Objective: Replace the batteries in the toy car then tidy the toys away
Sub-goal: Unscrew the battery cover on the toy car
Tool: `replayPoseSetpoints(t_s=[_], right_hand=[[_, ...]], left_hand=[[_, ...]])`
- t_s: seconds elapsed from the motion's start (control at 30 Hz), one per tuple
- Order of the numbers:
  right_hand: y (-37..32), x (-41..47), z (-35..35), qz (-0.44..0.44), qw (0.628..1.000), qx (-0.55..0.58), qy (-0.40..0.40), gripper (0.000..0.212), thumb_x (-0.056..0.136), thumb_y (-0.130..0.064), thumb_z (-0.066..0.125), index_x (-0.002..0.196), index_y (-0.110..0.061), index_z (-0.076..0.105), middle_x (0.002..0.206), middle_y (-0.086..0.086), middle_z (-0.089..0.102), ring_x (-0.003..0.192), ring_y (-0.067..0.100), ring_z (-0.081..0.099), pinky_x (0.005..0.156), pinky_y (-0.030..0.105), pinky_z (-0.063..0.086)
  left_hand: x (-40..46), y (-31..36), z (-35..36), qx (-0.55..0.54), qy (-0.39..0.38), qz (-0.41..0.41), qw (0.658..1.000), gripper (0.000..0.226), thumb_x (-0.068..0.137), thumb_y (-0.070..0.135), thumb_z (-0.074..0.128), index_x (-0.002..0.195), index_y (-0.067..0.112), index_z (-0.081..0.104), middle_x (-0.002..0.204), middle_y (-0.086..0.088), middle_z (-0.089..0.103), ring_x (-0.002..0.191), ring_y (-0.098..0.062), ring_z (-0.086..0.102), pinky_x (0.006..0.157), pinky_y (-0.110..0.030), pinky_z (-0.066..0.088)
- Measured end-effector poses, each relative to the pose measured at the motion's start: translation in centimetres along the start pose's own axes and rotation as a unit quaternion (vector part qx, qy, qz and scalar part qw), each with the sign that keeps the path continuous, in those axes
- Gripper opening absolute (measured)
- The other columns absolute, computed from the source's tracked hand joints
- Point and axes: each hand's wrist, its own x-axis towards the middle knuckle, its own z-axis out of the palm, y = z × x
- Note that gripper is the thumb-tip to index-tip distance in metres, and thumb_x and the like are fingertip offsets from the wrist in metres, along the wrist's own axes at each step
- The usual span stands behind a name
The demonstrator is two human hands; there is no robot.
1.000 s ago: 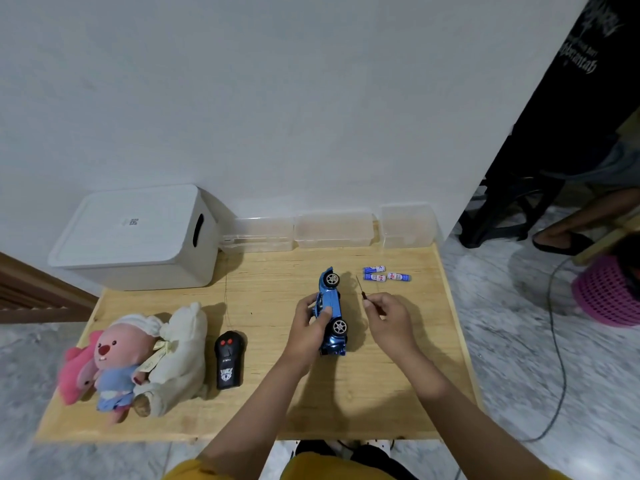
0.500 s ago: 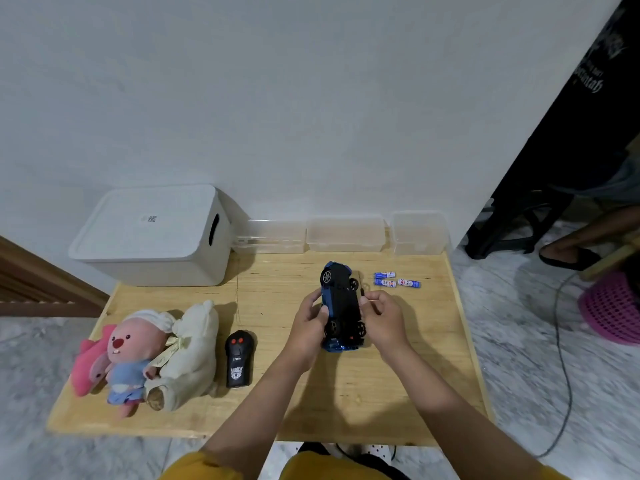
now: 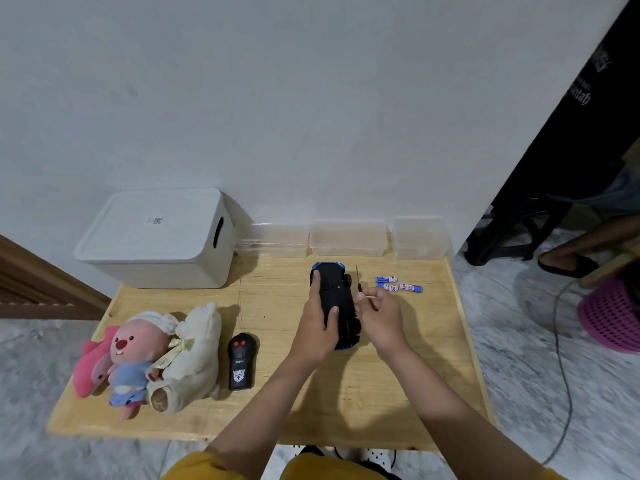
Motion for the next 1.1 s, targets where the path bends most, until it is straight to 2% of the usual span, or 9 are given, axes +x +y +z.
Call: replayPoseSetpoints(t_s=[0.07,0.1,0.2,0.27,0.4,0.57,0.73,0.93,1.1], right_hand=[[-0.2,-0.2,0.0,-0.003,1.000,0.006,0.001,0.013,0.093,-0.018,0.055,0.082,-0.026,0.055,0.085,0.004,0.067,0.076,0.014,0.062,0.068,0.025,0.050],[-0.4,-0.3,0.1,-0.003,1.000,0.010,0.001,0.014,0.093,-0.017,0.055,0.082,-0.026,0.055,0.083,0.002,0.067,0.075,0.013,0.062,0.067,0.024,0.050],[-0.8,-0.5,0.2,-0.004,1.000,0.013,0.002,0.015,0.093,-0.017,0.055,0.081,-0.026,0.055,0.083,-0.001,0.066,0.075,0.009,0.062,0.061,0.020,0.048],[-0.9,-0.6,0.2,-0.004,1.000,0.012,0.001,0.014,0.092,-0.017,0.056,0.082,-0.026,0.055,0.083,-0.002,0.066,0.077,0.011,0.063,0.061,0.019,0.047],[-0.9,-0.8,0.3,-0.022,1.000,-0.004,-0.005,0.010,0.092,-0.015,0.056,0.084,-0.021,0.057,0.086,0.002,0.069,0.081,0.014,0.065,0.065,0.021,0.049],[-2.0,-1.3,-0.2,-0.105,0.994,-0.014,0.029,0.022,0.089,-0.010,0.058,0.077,-0.028,0.057,0.080,-0.005,0.066,0.082,0.016,0.066,0.068,0.021,0.050],[-5.3,-2.6,-1.0,-0.173,0.980,0.058,0.083,0.019,0.086,-0.007,0.064,0.083,-0.025,0.068,0.084,-0.004,0.070,0.073,0.002,0.063,0.064,0.013,0.049],[-8.5,-4.1,-1.1,-0.127,0.964,0.229,0.039,0.008,0.082,-0.002,0.067,0.086,-0.009,0.069,0.074,0.001,0.065,0.061,0.012,0.060,0.058,0.023,0.053],[-9.5,-4.7,-0.7,-0.189,0.963,0.183,0.065,0.012,0.090,-0.008,0.059,0.086,-0.016,0.067,0.075,0.005,0.064,0.069,0.012,0.064,0.060,0.025,0.057]], left_hand=[[0.0,-0.4,-0.1,0.029,0.010,0.004,1.000,0.061,0.098,0.018,0.046,0.150,0.028,0.016,0.137,0.005,0.047,0.117,-0.012,0.053,0.096,-0.027,0.047],[0.0,-0.6,-0.3,0.041,0.011,-0.001,0.999,0.057,0.098,0.020,0.047,0.149,0.028,0.022,0.133,0.002,0.052,0.113,-0.014,0.056,0.092,-0.028,0.049],[-0.2,-0.6,-0.6,0.052,0.017,-0.006,0.998,0.052,0.097,0.022,0.050,0.145,0.026,0.031,0.117,0.001,0.060,0.097,-0.013,0.061,0.073,-0.009,0.047],[-0.2,-0.4,-0.8,0.043,0.028,-0.011,0.999,0.050,0.095,0.021,0.053,0.141,0.025,0.034,0.109,0.002,0.060,0.091,-0.015,0.062,0.068,-0.008,0.047],[-0.3,0.0,-1.3,-0.019,0.036,-0.043,0.998,0.043,0.091,0.015,0.060,0.125,0.027,0.038,0.109,-0.002,0.057,0.093,-0.020,0.065,0.073,-0.033,0.059],[-0.6,1.7,-1.6,-0.103,0.061,-0.070,0.990,0.041,0.087,0.005,0.065,0.117,0.023,0.042,0.106,-0.005,0.056,0.086,-0.007,0.062,0.065,-0.023,0.057],[-0.4,4.2,-2.1,-0.143,0.082,-0.066,0.984,0.040,0.086,0.003,0.065,0.111,0.024,0.043,0.109,-0.008,0.057,0.085,-0.001,0.058,0.070,-0.022,0.054],[-0.7,6.7,-3.0,-0.164,0.071,-0.037,0.983,0.042,0.086,0.006,0.066,0.100,0.037,0.041,0.112,-0.010,0.056,0.086,-0.015,0.061,0.079,-0.040,0.057],[-1.2,8.2,-3.7,-0.166,0.074,-0.017,0.983,0.045,0.085,0.006,0.066,0.097,0.040,0.040,0.113,-0.010,0.056,0.091,-0.021,0.063,0.080,-0.045,0.057]])
